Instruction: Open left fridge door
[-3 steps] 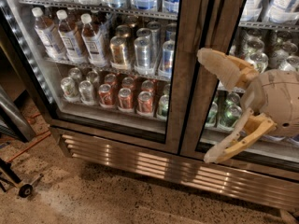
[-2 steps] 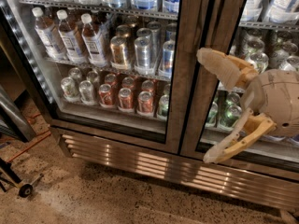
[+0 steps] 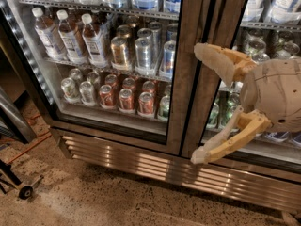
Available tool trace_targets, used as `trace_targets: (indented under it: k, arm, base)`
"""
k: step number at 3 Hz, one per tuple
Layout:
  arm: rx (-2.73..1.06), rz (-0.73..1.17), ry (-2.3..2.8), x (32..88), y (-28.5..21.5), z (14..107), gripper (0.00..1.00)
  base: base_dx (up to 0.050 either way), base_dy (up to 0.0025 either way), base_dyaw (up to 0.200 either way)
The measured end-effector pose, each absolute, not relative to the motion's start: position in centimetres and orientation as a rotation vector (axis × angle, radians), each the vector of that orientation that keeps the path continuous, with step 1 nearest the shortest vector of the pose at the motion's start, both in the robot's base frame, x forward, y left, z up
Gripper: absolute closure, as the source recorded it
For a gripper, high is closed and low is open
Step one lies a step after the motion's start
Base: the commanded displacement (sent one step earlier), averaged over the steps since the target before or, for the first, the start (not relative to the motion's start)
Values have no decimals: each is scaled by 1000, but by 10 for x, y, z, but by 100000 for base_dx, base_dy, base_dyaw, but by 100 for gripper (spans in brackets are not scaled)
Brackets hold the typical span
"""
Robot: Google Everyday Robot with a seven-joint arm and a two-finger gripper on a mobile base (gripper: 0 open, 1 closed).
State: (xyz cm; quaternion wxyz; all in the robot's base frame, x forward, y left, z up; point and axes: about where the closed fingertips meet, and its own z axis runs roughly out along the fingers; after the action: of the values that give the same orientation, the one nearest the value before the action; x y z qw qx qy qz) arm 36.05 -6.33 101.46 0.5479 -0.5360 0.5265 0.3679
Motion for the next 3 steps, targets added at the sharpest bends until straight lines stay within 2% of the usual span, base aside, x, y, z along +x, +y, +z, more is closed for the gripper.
trace_targets:
  k: [1, 3]
  arm:
    - [-1271, 872, 1247, 360, -63, 1015, 0]
    - [-1206, 834, 1305, 412, -56, 1038, 0]
  base:
    - [0, 0, 0]
    - [0, 0, 0]
